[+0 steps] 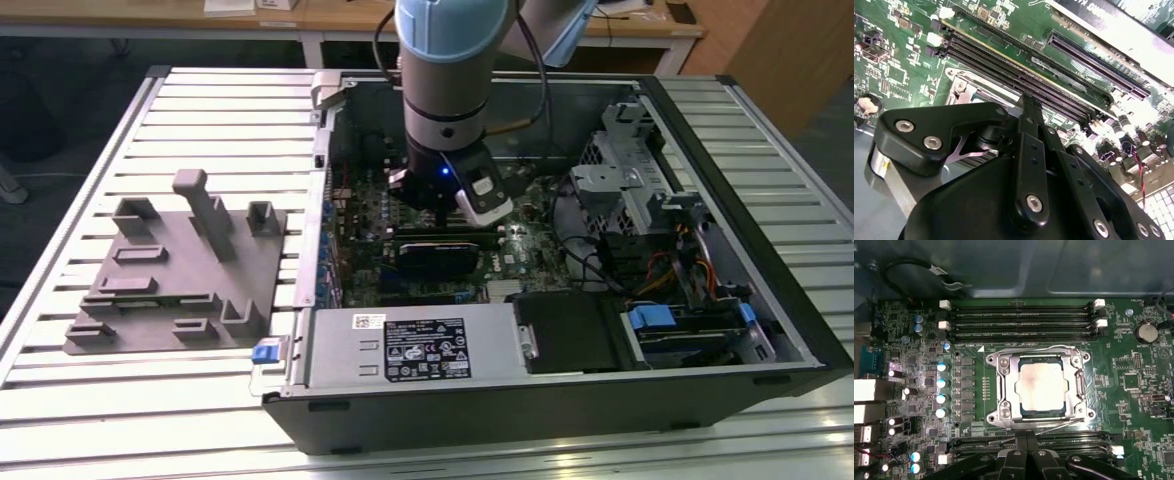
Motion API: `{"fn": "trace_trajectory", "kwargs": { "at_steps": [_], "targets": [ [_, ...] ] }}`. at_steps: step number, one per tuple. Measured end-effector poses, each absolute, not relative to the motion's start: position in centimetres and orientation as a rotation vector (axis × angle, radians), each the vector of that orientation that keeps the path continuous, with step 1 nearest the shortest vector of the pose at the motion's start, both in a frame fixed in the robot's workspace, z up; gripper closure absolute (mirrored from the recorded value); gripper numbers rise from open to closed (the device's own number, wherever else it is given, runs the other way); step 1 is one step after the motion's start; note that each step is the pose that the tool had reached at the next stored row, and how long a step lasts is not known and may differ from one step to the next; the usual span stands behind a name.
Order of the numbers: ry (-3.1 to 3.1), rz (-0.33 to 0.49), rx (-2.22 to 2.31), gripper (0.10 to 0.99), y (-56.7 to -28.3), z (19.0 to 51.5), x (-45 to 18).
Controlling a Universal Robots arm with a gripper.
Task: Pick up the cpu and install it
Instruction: 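Install the second cpu locking lever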
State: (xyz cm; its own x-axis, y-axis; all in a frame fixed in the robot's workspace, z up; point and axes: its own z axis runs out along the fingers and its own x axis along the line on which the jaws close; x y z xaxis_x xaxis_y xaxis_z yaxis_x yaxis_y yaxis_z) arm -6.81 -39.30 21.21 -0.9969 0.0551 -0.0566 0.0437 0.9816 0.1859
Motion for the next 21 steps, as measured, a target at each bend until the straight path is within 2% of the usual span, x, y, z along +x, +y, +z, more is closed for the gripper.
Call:
{"fn": "trace_trajectory", "kwargs": {
  "at_steps": [21],
  "targets": [
    [3.052,0.433,0.073,0.98,-40.6,20.2,-8.1]
  ]
}}
